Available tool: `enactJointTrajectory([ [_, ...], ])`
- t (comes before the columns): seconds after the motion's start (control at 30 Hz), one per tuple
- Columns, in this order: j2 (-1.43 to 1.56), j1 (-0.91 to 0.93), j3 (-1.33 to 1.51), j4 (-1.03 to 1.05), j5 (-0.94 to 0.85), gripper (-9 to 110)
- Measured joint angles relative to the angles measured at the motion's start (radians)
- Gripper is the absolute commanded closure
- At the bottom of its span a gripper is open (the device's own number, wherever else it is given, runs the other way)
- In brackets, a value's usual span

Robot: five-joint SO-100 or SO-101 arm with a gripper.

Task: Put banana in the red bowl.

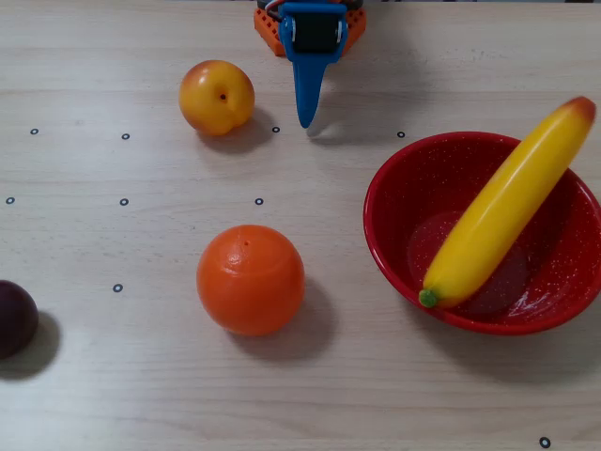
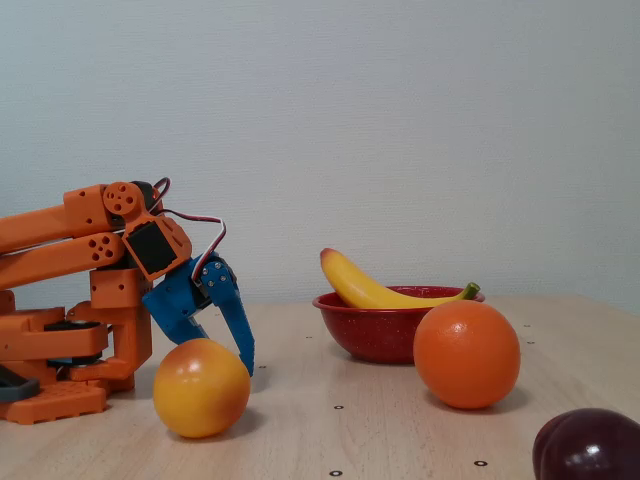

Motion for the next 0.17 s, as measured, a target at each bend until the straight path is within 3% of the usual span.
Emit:
enactJointTrajectory([
  [0.17,0.0,0.0,0.0,0.0,0.002,102],
])
